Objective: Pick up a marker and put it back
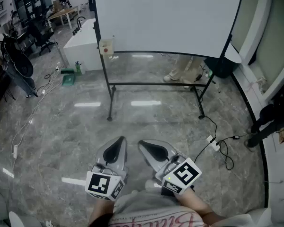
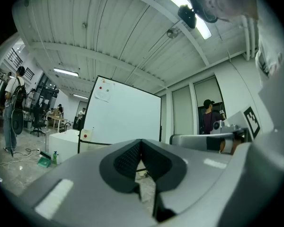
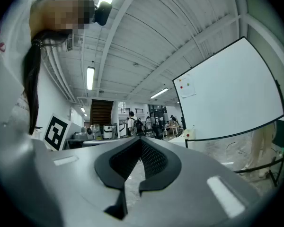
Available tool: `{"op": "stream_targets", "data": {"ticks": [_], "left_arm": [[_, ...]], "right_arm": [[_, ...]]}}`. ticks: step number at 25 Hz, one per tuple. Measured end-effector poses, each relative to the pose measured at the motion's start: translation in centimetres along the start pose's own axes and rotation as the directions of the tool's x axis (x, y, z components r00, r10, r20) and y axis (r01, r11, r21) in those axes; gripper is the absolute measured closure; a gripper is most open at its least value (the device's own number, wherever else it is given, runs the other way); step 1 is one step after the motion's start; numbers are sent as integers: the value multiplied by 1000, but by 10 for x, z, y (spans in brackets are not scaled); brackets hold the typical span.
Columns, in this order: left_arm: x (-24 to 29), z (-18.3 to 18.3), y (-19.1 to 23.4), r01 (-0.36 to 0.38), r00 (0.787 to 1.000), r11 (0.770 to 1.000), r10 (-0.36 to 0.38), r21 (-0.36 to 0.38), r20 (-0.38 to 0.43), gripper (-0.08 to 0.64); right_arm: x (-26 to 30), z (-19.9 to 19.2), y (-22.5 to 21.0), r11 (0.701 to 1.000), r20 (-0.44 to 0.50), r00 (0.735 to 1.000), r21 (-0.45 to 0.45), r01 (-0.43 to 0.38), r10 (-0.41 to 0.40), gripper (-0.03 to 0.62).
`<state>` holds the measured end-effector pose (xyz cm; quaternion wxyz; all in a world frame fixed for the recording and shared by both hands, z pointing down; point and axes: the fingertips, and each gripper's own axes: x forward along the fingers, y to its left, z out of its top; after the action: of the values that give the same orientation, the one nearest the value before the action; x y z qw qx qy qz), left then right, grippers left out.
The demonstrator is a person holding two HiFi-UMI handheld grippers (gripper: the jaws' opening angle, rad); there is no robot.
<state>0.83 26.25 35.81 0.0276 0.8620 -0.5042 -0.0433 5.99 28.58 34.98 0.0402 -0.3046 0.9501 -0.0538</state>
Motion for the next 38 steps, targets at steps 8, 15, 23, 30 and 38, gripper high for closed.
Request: {"op": "stream_targets", "data": {"ticks": [8,15,23,30,38], "left_arm": [[18,3,-2,3,1000,1000,-3,15,3,560],[31,2,-5,-11,1000,1000,10,19,7,560],[41,-1,-11,-59,998,998,59,24,15,560],[44,-6,-13,-90,996,996,90,18,1,560],[62,-11,10,-104,995,995,104,2,-15,560]], "right_arm": [[3,6,-10,1000,-2,1000,-15,-27,27,592],[2,6,-24,999,-6,999,-22,-48,48,592],[-3,6,-38,996,-10,996,-28,-86,86,592],[-6,3,-47,995,-18,994,-9,-104,104,592],[12,0,-65,995,-15,995,1,-97,97,592]]}}
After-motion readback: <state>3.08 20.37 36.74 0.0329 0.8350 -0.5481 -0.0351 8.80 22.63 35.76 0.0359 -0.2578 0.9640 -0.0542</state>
